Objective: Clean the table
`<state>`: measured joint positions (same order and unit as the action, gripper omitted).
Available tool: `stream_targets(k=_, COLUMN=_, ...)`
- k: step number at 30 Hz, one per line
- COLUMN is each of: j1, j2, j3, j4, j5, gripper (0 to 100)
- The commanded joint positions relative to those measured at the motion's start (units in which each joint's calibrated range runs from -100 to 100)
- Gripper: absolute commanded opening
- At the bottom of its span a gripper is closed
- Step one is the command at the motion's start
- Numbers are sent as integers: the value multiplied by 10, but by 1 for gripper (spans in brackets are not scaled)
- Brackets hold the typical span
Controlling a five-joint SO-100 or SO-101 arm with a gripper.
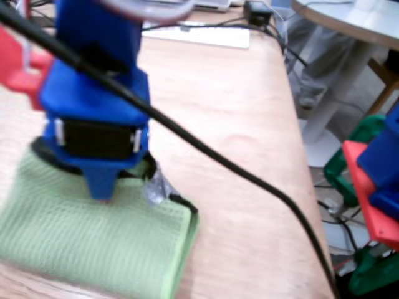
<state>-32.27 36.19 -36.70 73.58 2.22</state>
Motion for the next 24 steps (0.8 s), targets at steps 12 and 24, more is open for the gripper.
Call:
stream_targets(k=12, j1=194, j2=124, j3=-22, j4=-6, j5=12, gripper=1)
stream_targets(k=24, j1=648, j2=180, j3=-22, j4=-7, j5=111, gripper=1)
